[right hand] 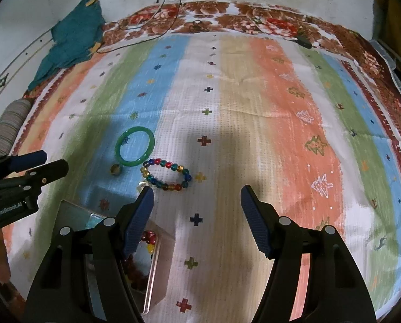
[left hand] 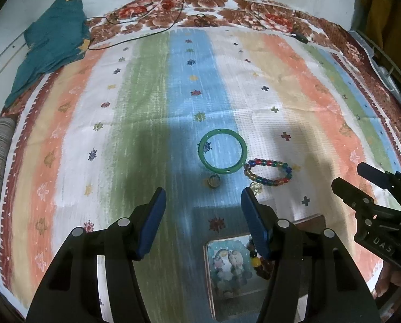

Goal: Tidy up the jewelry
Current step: 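Move both open tools toward the green bangle and multicolour bracelet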

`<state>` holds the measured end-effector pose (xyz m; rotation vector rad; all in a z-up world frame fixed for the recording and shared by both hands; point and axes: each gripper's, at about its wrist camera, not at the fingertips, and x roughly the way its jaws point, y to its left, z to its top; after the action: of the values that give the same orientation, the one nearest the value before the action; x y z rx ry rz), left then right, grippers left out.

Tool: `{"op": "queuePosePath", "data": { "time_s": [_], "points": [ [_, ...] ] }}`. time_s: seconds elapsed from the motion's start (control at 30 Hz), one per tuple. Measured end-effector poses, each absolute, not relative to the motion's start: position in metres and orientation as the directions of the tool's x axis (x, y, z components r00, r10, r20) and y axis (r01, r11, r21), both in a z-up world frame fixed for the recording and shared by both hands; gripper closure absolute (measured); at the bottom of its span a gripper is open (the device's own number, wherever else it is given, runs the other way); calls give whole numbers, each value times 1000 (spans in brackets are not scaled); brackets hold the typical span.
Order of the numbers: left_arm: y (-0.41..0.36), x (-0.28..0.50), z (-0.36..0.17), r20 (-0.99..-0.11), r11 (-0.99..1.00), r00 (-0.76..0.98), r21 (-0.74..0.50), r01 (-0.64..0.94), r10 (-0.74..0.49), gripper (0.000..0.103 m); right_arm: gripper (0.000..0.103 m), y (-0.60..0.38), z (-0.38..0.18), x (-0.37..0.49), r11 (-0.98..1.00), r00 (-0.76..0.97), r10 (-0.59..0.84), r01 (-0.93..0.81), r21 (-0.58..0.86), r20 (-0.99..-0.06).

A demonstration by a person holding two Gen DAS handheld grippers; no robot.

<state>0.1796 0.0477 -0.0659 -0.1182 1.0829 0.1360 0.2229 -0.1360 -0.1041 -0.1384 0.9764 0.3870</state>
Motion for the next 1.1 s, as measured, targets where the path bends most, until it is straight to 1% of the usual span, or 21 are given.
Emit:
{"op": "queuePosePath", "data": {
  "time_s": [0.73,0.9,1.0,1.1],
  "points": [
    [55,218,-99,-921,987,390,-49,-153,15,45,36,-121,-134,255,916,421,245,-396,66,-873],
    [57,225,-114,-938,987,345,-94,-134,-42,45,36,-117,-141,263,914,407,246,-399,71,-879],
    [61,227,-120,-942,983,333,-93,-161,-35,45,36,-114,-146,267,912,396,242,-405,68,-886],
    [64,229,-125,-945,980,323,-117,-163,-59,45,36,-110,-152,270,909,386,240,-411,67,-890]
  ]
}}
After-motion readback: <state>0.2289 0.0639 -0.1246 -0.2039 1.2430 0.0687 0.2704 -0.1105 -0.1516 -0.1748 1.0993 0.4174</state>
